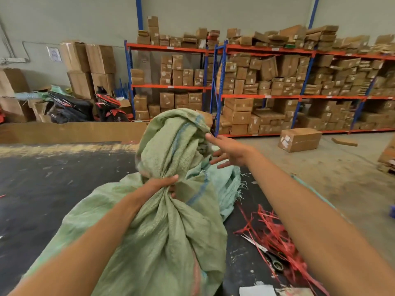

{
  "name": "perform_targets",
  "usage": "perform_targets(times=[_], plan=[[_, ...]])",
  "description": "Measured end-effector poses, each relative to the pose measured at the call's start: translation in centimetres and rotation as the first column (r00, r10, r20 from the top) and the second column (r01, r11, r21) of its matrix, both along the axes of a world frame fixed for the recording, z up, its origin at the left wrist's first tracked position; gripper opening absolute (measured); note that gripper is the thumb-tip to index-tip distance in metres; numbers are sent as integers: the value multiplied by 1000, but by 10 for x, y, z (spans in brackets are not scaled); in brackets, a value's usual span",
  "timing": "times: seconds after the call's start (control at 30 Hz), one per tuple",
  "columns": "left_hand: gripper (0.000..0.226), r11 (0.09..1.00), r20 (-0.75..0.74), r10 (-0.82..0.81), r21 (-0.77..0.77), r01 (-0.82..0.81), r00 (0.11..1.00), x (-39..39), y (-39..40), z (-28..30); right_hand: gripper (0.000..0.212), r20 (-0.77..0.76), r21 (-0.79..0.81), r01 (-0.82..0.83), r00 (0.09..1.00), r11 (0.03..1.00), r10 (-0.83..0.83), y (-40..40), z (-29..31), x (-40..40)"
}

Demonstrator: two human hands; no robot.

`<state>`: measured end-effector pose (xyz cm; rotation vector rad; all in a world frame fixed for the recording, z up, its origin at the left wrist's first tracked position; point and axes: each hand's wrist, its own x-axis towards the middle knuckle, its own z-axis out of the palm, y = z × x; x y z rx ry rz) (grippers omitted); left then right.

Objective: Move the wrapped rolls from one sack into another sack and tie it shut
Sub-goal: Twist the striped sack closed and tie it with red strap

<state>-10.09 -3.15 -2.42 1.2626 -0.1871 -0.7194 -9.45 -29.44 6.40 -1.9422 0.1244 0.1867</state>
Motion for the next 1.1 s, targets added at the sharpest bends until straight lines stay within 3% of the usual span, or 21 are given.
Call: perform_targets(times=[0.13, 0.2, 0.27, 0.5, 0.73, 0.9, 1.0, 1.1], plan=[[26, 954, 151, 152, 235, -184, 977, 6, -4, -32, 47, -84, -193, -85, 994, 978, 69, -34, -59, -29], [16, 880, 304, 180, 376, -291, 936, 12, -11, -42, 41, -111, -303, -70, 993, 951, 38, -52, -94, -41], [16, 837, 340, 211, 421, -350, 916, 15, -20, -50, 33, -112, -394, -31, 994, 919, -15, -71, -128, -55], [77, 837, 228, 301, 402, -371, 926, 21, -32, -91, 20, -72, -639, 56, 989, 767, -132, -120, -210, -98], [56, 830, 261, 351, 359, -427, 900, 10, -47, -103, 23, -42, -727, 103, 980, 679, -194, -128, -251, -105], [75, 836, 211, 365, 355, -419, 907, 21, -40, -115, 28, 28, -804, 203, 952, 559, -306, -120, -269, -94], [77, 839, 192, 372, 349, -417, 908, 21, -38, -118, 21, 33, -775, 273, 918, 570, -396, -115, -278, -87], [96, 838, 189, 382, 342, -425, 905, 22, -36, -119, 14, 33, -731, 328, 893, 599, -449, -117, -279, -84]])
